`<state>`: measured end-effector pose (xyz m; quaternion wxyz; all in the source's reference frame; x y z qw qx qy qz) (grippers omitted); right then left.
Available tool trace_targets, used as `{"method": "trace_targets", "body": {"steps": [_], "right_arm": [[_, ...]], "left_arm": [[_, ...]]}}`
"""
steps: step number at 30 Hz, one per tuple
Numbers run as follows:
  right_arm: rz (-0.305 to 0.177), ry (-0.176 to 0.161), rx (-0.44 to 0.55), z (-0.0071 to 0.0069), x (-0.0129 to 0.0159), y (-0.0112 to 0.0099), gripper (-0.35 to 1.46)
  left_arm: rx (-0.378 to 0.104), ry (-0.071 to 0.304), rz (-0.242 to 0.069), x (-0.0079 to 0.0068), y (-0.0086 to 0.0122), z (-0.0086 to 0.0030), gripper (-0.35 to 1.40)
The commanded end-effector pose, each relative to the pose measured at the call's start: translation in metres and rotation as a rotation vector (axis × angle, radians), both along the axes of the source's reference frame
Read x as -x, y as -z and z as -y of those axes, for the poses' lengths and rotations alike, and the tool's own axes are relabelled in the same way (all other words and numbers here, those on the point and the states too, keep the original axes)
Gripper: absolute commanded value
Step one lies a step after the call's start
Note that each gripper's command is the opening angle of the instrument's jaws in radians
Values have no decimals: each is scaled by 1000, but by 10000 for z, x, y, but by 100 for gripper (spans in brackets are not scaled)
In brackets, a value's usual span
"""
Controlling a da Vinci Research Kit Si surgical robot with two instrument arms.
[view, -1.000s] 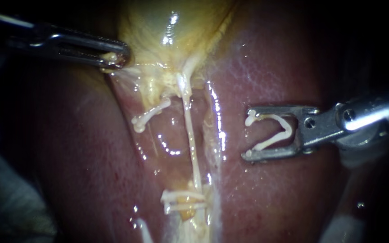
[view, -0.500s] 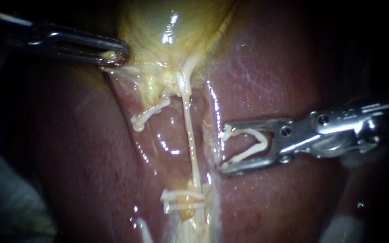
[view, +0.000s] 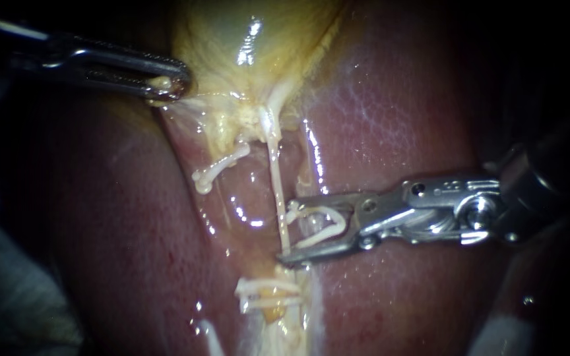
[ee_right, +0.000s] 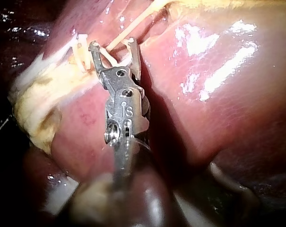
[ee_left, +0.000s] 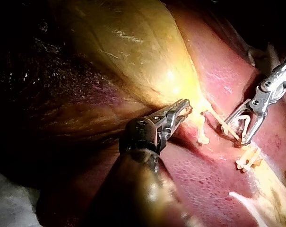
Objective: Clipping first clip right tube
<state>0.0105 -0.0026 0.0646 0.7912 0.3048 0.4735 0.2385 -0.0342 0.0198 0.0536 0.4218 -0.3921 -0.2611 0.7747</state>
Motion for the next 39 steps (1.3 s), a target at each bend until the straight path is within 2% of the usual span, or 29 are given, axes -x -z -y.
{"method": "trace_targets", "body": {"steps": [1, 7, 14, 19, 20, 24, 31, 35, 37, 39], "right_arm": [[-12, -4, -8, 1, -4, -1, 50], [-78, -8, -57, 3, -16, 1, 50], [-163, 30, -105, 7, -17, 20, 49], [-201, 51, -144, 9, -17, 32, 45], [-205, 58, -145, 9, -17, 34, 44], [-200, 50, -150, 7, -17, 38, 37], [-191, 38, -186, -2, -11, 51, -4], [-181, 30, -213, -2, -10, 52, -19], [-178, 28, -223, -1, -9, 53, -35], [-176, 27, -229, 0, -7, 53, -35]], "left_arm": [[0, 1, 0, 0, 0, 0, -35], [0, 1, 0, 0, 0, 0, -35], [0, 1, 0, 0, 0, 0, -35], [0, 1, 0, 0, 1, 0, -35], [0, 1, 0, 0, 1, 0, -35], [0, 1, 0, 0, 1, 0, -35], [0, 1, 0, 0, 1, 0, -35], [0, 1, 0, 0, 0, 0, -35], [0, 1, 0, 1, 0, 0, -35], [0, 1, 0, 1, 0, 0, -35]]}}
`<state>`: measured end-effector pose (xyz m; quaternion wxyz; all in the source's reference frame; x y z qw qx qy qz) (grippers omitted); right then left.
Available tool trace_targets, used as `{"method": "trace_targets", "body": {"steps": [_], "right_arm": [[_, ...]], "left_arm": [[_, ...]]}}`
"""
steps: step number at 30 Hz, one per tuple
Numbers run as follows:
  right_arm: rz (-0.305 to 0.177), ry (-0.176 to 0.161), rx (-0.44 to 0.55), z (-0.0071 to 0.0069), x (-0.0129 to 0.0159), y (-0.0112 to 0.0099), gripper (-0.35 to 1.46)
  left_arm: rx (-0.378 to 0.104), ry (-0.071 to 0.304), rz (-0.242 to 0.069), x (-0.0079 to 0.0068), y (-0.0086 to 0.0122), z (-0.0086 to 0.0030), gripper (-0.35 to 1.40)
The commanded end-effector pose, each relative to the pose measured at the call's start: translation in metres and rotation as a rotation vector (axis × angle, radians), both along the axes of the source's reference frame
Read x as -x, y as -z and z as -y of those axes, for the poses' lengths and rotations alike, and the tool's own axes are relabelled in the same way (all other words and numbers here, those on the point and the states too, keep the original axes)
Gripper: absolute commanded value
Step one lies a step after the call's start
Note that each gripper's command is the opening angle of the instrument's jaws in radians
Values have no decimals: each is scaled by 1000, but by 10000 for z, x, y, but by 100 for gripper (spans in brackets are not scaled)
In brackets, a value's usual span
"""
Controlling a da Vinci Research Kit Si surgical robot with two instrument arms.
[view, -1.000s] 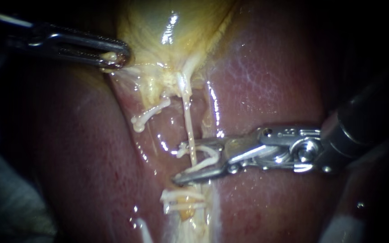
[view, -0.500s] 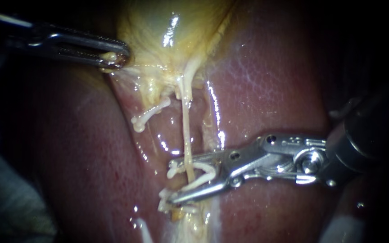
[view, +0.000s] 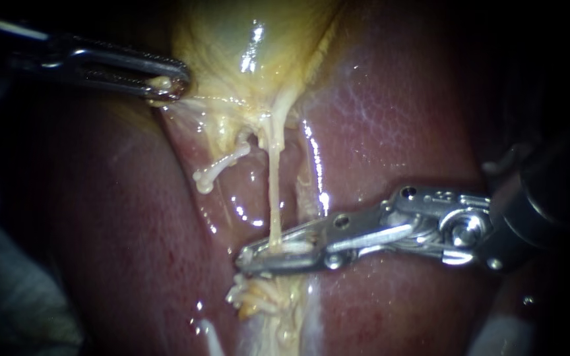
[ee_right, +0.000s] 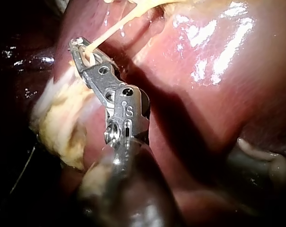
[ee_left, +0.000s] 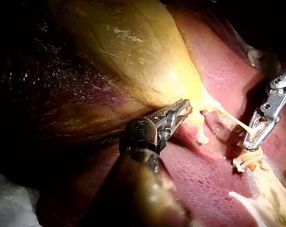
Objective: Clipping first clip right tube
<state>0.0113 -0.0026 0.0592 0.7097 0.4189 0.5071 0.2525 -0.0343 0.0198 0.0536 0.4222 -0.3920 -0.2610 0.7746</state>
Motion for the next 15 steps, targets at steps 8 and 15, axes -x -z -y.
{"method": "trace_targets", "body": {"steps": [8, 15], "right_arm": [[10, 2, -7, 4, 3, -2, -35], [16, -11, -2, 3, 3, -5, -23]], "left_arm": [[0, 0, 0, 0, -1, 0, -35], [0, 1, 0, 2, -2, -2, -35]]}}
